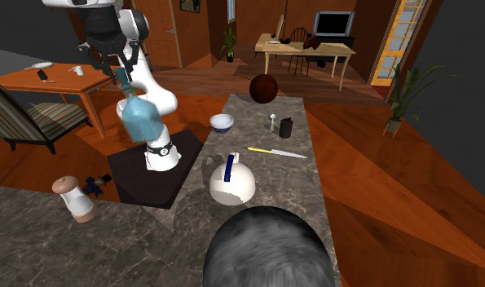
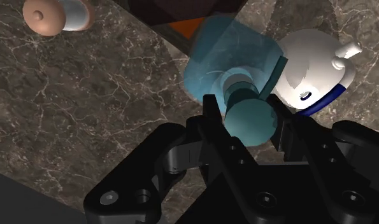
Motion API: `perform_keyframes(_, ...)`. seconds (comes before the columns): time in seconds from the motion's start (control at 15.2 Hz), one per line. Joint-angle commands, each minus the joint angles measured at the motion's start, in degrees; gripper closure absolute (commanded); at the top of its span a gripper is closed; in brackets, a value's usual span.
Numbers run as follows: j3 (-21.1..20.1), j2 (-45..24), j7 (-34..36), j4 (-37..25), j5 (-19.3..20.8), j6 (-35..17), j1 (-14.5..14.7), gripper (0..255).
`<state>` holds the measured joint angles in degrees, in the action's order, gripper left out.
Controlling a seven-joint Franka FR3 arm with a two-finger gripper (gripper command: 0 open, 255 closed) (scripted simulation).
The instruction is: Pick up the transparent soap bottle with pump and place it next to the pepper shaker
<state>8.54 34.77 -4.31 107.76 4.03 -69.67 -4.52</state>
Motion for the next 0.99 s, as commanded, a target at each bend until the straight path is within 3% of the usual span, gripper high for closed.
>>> perform_keyframes(0.0, 2.31, -0.28, -2.94, -0.74, 1.52, 0.27, -0.47, 255)
perform_keyframes(0.92, 20.82, -8.29, -25.04, -10.49, 9.78, -0.78, -2.57, 255)
